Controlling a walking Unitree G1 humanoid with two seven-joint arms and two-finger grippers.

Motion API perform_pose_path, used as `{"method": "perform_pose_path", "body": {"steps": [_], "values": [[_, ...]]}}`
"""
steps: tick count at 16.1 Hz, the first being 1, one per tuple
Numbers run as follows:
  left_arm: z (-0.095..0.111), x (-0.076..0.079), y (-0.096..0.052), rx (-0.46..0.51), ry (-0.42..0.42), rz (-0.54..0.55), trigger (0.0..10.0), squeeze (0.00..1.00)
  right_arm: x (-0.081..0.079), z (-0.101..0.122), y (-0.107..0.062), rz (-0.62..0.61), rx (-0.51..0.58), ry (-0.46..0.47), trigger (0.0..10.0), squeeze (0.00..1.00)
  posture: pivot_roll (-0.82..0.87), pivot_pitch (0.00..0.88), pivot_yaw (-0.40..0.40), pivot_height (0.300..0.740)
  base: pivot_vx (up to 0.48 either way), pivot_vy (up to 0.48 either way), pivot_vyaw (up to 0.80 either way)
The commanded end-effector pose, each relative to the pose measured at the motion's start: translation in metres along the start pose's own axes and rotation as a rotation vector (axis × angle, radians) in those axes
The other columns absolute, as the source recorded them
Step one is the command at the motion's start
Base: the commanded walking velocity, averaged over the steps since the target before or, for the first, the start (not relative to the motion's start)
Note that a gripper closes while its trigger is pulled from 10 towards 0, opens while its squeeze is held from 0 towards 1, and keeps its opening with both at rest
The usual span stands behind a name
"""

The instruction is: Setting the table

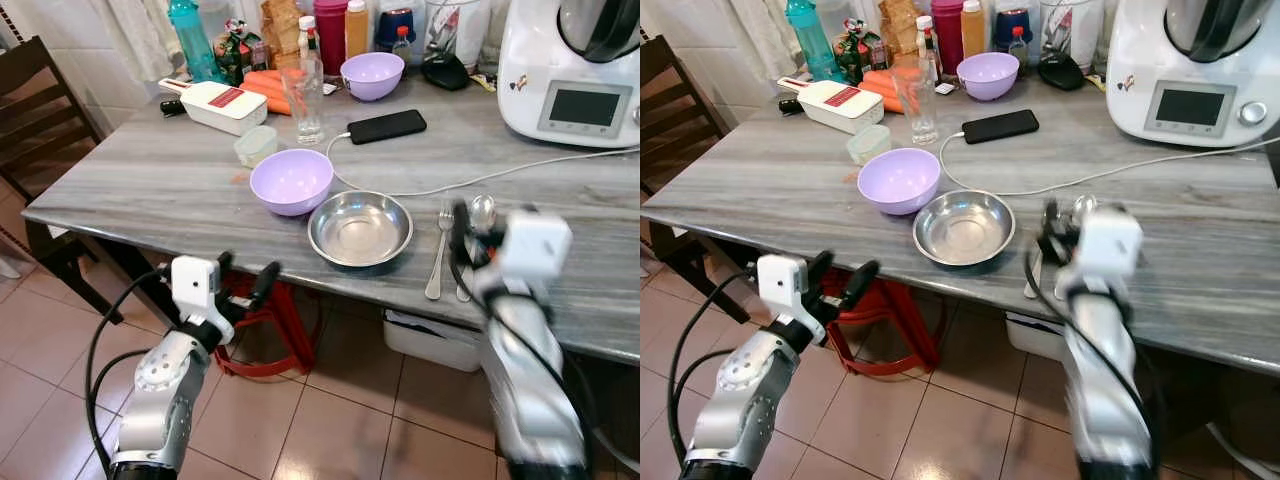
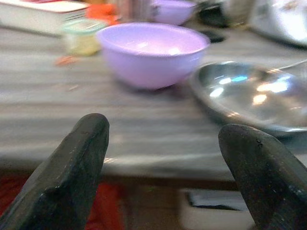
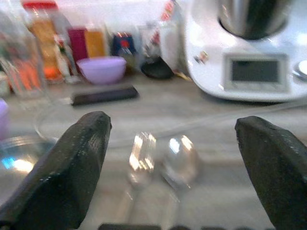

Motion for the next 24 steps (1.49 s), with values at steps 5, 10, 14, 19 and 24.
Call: {"method": "perform_pose_path", "body": {"steps": [5, 10, 14, 19, 24], "values": [[0.000, -0.014, -0.005, 0.015, 0.072, 0.166, 10.0, 0.00, 0.007, -0.006, -0.023, 0.015, -0.023, -0.046, 10.0, 1.00, -0.10, 0.019, 0.129, 0.740, 0.000, 0.000, 0.00], [-0.004, -0.008, -0.011, 0.025, 0.089, 0.190, 10.0, 0.00, 0.015, -0.005, -0.041, -0.007, -0.006, -0.074, 10.0, 1.00, -0.10, 0.014, 0.126, 0.740, 0.000, 0.000, 0.00], [-0.004, -0.011, -0.008, 0.017, 0.098, 0.208, 10.0, 0.00, 0.019, -0.012, -0.040, -0.027, -0.051, -0.061, 10.0, 0.00, -0.10, 0.012, 0.130, 0.740, 0.000, 0.000, -0.35], [-0.005, -0.008, -0.007, 0.001, 0.133, 0.202, 10.0, 0.00, 0.014, -0.019, -0.045, -0.020, -0.078, -0.044, 10.0, 0.00, -0.10, 0.015, 0.135, 0.740, -0.048, 0.000, -0.32], [-0.008, -0.007, -0.008, -0.023, 0.152, 0.190, 10.0, 0.00, 0.014, -0.031, -0.046, -0.033, -0.151, -0.014, 10.0, 0.00, -0.09, 0.026, 0.141, 0.740, -0.290, 0.000, 0.00]]}}
Point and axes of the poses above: a point about 5 cm out from each wrist's last joint towards the gripper, its own y axis pointing out of the wrist towards the gripper, its own z axis along the axis of the wrist's last joint, x = y × z, the point moved 1 cm from there along y, pointing out of the wrist towards the gripper, and after that the axes turned 1 degree about -y, right-handed, at the moved point
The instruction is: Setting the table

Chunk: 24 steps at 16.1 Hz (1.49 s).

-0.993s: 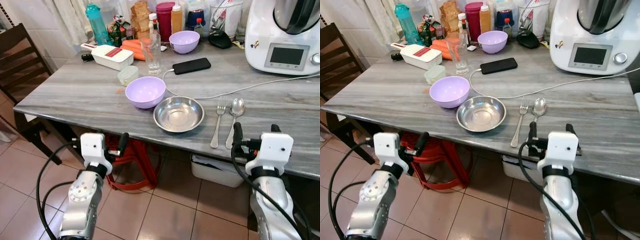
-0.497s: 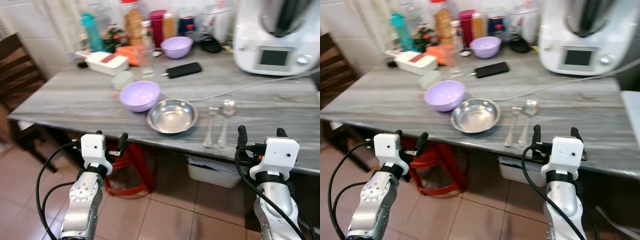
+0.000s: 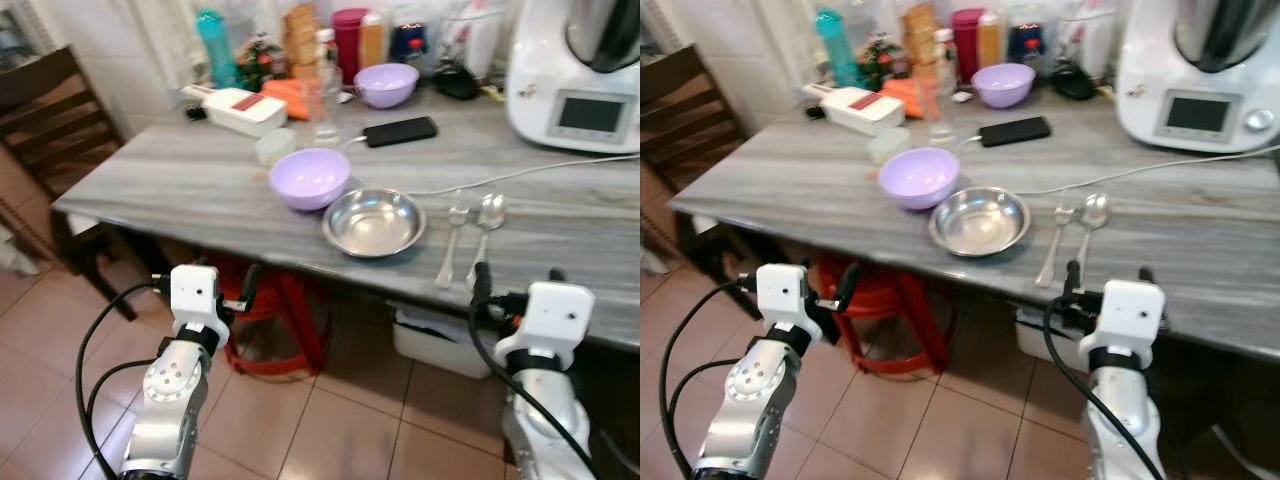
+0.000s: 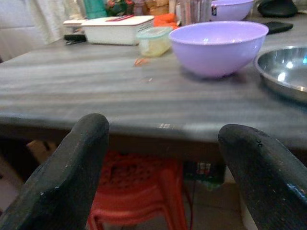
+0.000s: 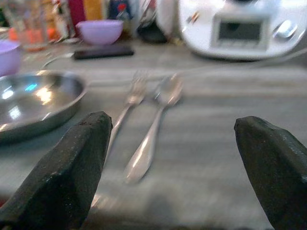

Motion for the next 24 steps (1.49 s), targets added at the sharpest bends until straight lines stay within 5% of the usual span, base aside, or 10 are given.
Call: {"method": "perform_pose_path", "body": {"steps": [1, 12, 19, 24], "values": [[-0.003, -0.003, -0.002, -0.018, 0.019, 0.009, 10.0, 0.00, -0.003, -0.002, -0.001, 0.005, -0.008, -0.004, 10.0, 0.00, -0.09, 0.026, 0.142, 0.740, -0.311, 0.000, 0.00], [-0.003, 0.000, -0.001, -0.023, 0.027, -0.010, 10.0, 0.00, -0.006, -0.007, 0.000, -0.003, -0.009, 0.096, 10.0, 0.00, -0.10, 0.027, 0.147, 0.740, -0.321, 0.000, 0.00], [-0.005, 0.005, 0.001, -0.020, 0.013, -0.024, 10.0, 0.00, -0.001, -0.009, 0.000, -0.017, -0.022, 0.024, 10.0, 0.00, -0.11, 0.032, 0.127, 0.740, -0.229, 0.000, 0.00], [-0.011, 0.008, 0.003, -0.021, -0.059, 0.030, 10.0, 0.00, -0.005, -0.010, 0.007, 0.069, -0.046, -0.029, 10.0, 0.00, -0.13, 0.032, 0.016, 0.740, 0.000, 0.000, 0.00]]}}
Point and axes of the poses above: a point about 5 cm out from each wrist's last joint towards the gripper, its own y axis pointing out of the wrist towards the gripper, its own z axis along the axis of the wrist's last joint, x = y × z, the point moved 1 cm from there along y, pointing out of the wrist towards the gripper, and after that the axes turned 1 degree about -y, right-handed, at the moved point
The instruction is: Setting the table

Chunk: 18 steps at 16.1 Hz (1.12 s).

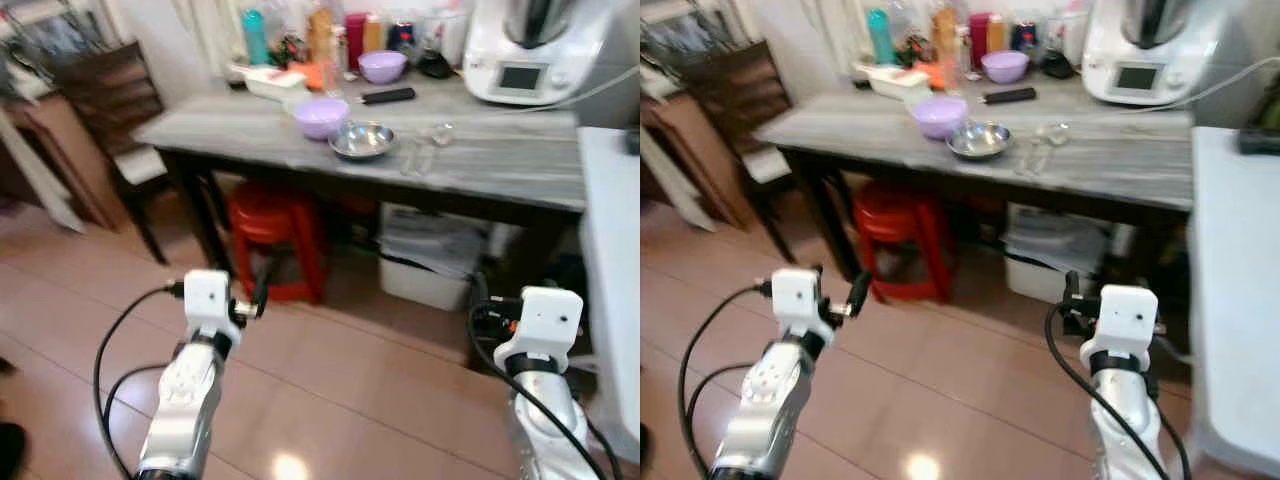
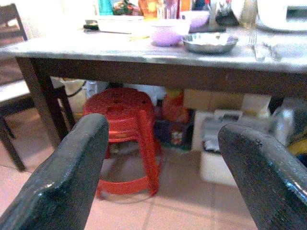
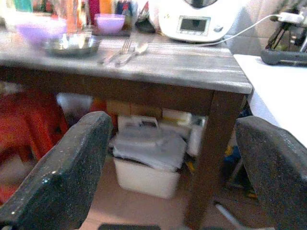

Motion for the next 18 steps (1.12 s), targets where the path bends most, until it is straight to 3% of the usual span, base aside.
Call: {"method": "perform_pose_path", "body": {"steps": [1, 5, 8, 13, 18], "values": [[-0.006, -0.006, -0.003, -0.020, -0.011, 0.030, 10.0, 0.00, -0.010, 0.007, 0.006, 0.049, 0.015, 0.003, 10.0, 0.00, -0.13, 0.032, 0.002, 0.740, 0.000, 0.000, 0.00], [-0.010, 0.004, 0.001, -0.024, -0.058, -0.006, 10.0, 0.00, -0.011, 0.008, 0.018, 0.069, 0.012, -0.023, 10.0, 0.00, -0.14, 0.015, -0.006, 0.740, 0.000, 0.000, 0.00], [-0.011, 0.002, 0.000, -0.018, -0.071, -0.007, 10.0, 0.00, -0.016, 0.006, 0.015, 0.081, 0.030, -0.021, 10.0, 0.00, -0.15, 0.000, 0.031, 0.740, 0.000, 0.000, 0.00], [-0.014, 0.010, -0.001, -0.032, -0.092, -0.043, 10.0, 0.00, -0.008, 0.005, 0.014, 0.047, 0.040, -0.025, 10.0, 0.00, -0.17, 0.000, 0.069, 0.740, 0.000, 0.000, 0.00], [-0.014, 0.005, 0.006, -0.014, -0.068, -0.016, 10.0, 0.00, -0.026, 0.006, 0.020, 0.078, 0.068, 0.021, 10.0, 0.00, -0.14, 0.000, 0.069, 0.740, 0.000, 0.000, 0.00]]}}
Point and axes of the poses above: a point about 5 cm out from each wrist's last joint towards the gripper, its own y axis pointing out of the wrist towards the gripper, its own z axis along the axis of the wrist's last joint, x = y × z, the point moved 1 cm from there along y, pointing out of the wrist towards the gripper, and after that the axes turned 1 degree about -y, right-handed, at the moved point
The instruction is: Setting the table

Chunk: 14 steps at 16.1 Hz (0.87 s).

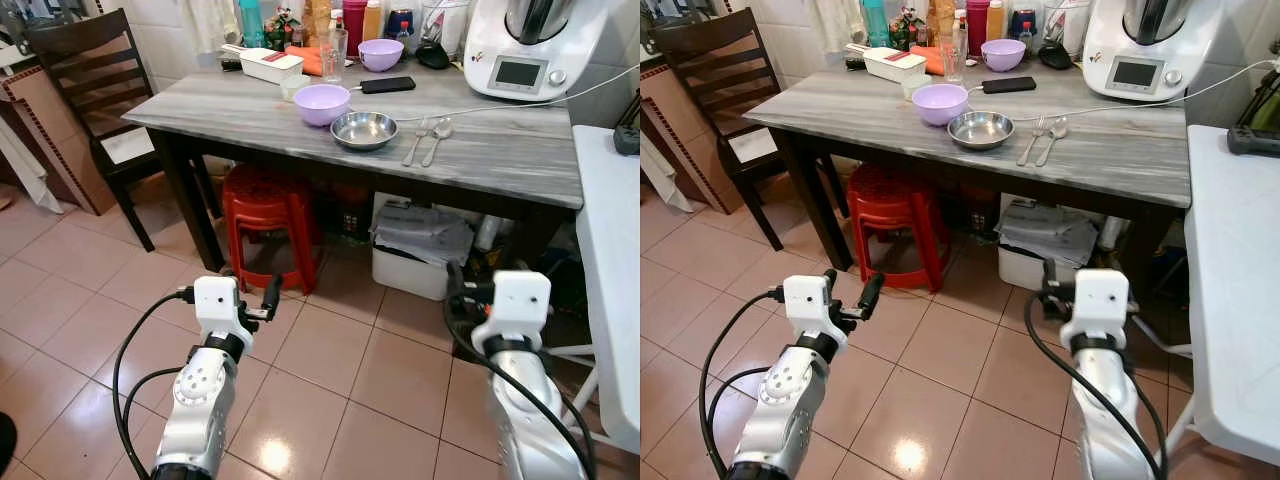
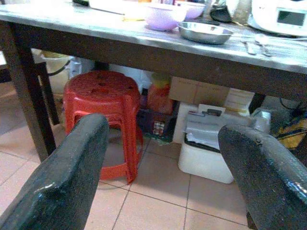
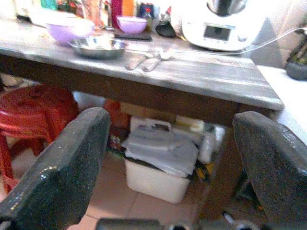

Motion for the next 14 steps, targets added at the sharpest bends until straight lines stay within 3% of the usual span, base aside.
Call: {"method": "perform_pose_path", "body": {"steps": [1, 9, 14], "values": [[0.006, -0.001, 0.005, 0.022, 0.013, 0.005, 10.0, 0.00, -0.004, -0.001, 0.001, 0.009, -0.003, 0.014, 10.0, 0.00, -0.15, 0.000, 0.074, 0.740, 0.000, 0.000, 0.00], [0.017, 0.018, 0.014, 0.061, -0.004, -0.122, 10.0, 0.00, 0.009, 0.001, -0.004, -0.051, 0.010, 0.010, 10.0, 0.00, -0.18, 0.000, 0.090, 0.740, 0.000, 0.000, -0.75], [0.017, 0.013, 0.009, 0.070, -0.018, -0.107, 10.0, 0.00, 0.005, 0.002, -0.003, -0.035, 0.016, 0.015, 10.0, 0.00, -0.16, 0.000, 0.076, 0.740, 0.000, -0.376, -0.09]]}}
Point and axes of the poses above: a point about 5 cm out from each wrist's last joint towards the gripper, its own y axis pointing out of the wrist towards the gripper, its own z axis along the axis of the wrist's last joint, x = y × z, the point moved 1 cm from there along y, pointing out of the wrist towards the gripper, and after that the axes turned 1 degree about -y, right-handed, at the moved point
